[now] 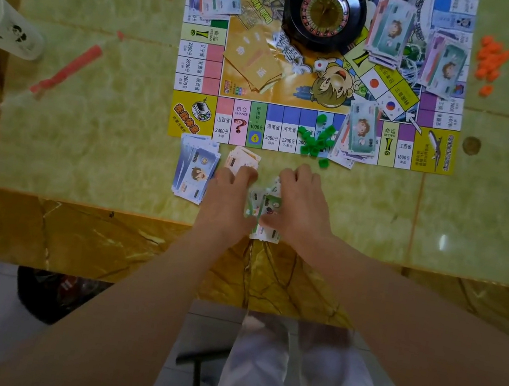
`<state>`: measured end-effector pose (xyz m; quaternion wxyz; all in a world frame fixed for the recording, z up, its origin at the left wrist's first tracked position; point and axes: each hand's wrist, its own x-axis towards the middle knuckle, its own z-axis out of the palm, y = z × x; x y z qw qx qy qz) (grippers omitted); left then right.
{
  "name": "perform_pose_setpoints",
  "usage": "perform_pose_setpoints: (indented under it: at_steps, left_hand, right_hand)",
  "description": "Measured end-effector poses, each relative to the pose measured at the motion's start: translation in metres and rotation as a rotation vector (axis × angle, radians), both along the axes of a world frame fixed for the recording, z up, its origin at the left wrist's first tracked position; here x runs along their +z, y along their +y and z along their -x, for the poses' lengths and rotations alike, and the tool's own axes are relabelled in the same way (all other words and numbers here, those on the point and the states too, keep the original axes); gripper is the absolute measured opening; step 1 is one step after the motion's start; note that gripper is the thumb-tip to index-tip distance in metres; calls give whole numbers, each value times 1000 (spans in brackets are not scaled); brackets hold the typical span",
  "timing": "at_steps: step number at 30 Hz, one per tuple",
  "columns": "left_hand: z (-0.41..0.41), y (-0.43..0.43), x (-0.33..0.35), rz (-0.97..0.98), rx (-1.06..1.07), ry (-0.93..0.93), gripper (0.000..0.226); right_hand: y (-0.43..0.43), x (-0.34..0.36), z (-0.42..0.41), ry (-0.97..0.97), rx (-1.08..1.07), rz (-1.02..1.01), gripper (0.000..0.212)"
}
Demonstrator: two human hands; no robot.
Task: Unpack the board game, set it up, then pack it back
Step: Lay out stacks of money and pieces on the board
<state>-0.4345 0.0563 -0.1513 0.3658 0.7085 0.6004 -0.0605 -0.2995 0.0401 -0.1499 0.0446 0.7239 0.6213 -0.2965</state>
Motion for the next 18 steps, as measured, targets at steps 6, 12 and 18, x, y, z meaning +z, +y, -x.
perform_pose_setpoints:
  at_steps: [6, 12, 18]
  left_hand:
    - [1, 2, 4, 43, 12, -15, 59]
    - [-17, 10, 22, 115, 191, -233, 39]
    - [-57, 21, 50, 494, 475, -518, 19]
  right_hand:
    - [-1, 2, -17, 327, -156, 121, 61]
    - [9, 20, -48, 600, -290, 288, 59]
    - [23, 46, -80, 721, -290, 288, 65]
